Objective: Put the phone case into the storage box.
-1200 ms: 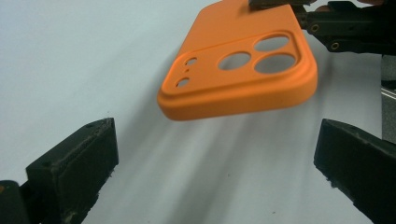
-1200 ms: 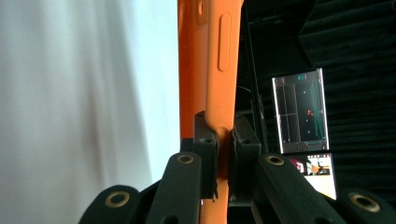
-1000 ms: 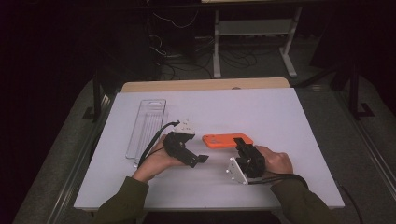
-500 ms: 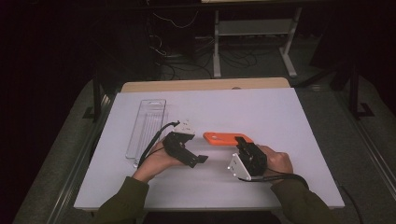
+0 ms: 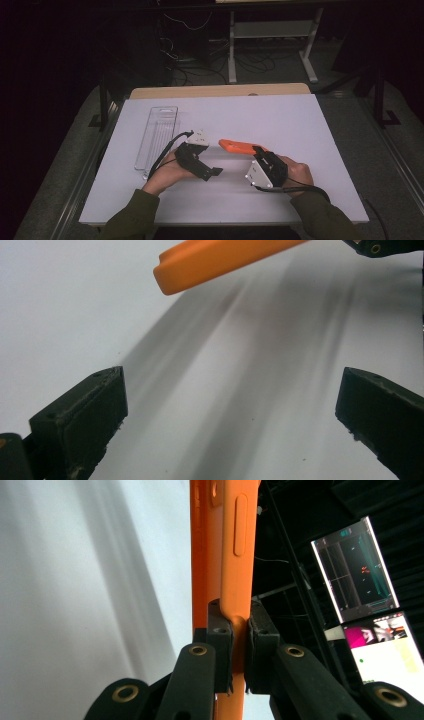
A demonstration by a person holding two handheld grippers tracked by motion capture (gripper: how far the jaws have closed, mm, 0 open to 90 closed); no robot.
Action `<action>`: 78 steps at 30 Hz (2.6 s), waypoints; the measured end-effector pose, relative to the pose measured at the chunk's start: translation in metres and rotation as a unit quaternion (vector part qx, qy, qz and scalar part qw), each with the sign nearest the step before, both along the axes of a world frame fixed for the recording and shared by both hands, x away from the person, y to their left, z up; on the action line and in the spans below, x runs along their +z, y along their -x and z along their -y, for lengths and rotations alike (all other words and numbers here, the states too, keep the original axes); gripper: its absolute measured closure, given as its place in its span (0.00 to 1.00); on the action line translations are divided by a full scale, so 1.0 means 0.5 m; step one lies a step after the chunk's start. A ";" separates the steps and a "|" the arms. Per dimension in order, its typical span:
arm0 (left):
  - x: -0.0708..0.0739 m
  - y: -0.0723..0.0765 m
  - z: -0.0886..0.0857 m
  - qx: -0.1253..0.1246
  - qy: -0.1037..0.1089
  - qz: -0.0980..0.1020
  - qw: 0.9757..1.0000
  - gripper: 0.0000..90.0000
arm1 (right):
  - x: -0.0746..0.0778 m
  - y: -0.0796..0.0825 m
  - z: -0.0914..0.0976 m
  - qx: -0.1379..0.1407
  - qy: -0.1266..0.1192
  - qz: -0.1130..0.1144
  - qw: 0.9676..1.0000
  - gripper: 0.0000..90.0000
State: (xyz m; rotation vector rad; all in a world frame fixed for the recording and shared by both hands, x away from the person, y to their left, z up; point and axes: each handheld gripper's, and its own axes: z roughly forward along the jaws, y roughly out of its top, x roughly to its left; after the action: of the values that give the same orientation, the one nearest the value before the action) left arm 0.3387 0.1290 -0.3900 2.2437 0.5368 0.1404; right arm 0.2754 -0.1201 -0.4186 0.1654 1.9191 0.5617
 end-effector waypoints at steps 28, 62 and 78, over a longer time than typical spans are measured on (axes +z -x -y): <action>0.003 0.000 -0.003 -0.003 -0.002 0.006 1.000 0.00 | 0.007 -0.012 0.010 -0.031 -0.090 -0.073 0.993 0.91; 0.006 -0.002 -0.007 0.029 0.027 0.009 0.999 0.00 | 0.016 -0.043 0.038 -0.081 -0.239 -0.198 0.947 0.91; 0.009 -0.008 -0.013 0.053 0.044 0.008 0.998 0.00 | 0.015 -0.057 0.052 -0.097 -0.301 -0.240 0.918 0.91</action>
State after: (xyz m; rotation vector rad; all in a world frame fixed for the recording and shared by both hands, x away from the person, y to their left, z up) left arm 0.3429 0.1357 -0.3854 2.1278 0.6402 0.1857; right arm 0.3041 -0.1462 -0.4111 0.9562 2.0995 1.0353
